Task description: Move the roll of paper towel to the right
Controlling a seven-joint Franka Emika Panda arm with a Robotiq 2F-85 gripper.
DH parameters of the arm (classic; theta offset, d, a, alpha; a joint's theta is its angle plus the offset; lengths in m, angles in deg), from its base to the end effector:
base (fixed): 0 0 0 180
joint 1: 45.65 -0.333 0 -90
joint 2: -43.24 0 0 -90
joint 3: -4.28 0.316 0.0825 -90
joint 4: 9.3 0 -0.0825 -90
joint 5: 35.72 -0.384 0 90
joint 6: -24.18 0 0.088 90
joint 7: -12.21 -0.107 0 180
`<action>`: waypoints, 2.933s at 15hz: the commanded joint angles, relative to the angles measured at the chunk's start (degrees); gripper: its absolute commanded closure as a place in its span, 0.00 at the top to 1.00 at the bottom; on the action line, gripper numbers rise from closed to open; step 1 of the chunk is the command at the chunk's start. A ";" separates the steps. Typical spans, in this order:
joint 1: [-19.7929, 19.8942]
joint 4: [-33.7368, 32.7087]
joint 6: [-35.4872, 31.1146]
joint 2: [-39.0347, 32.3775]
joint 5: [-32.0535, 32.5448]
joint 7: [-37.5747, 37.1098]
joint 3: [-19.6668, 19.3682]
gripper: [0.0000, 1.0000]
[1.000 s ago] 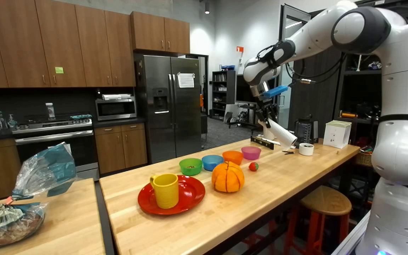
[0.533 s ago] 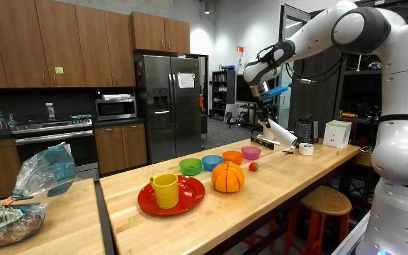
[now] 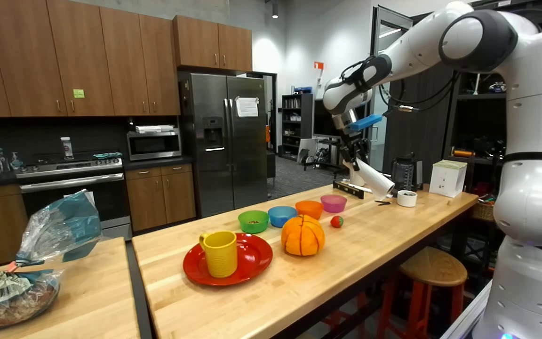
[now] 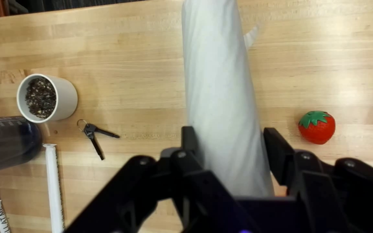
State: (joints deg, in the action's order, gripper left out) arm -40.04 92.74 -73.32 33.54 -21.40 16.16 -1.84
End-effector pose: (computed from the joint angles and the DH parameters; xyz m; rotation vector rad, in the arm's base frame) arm 0.5655 -0.1384 0.4433 2.8872 -0.1050 -0.4088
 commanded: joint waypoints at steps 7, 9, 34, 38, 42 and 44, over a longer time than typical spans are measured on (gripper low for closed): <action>1.14 -7.95 -4.95 -7.27 1.51 -3.16 -1.74 0.30; 1.17 -11.10 -5.38 -9.72 3.29 -3.68 -2.39 0.30; 4.10 -52.81 7.14 -41.62 1.48 -3.69 -4.08 0.30; 4.87 -56.48 8.44 -44.71 1.47 -3.71 -4.57 0.30; 5.72 -59.83 10.27 -47.40 1.09 -3.62 -4.60 0.30; 5.99 -60.10 11.01 -47.95 1.04 -3.89 -4.16 0.30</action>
State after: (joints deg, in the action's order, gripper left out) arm -34.79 36.96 -65.05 -11.94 -19.30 12.62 -6.11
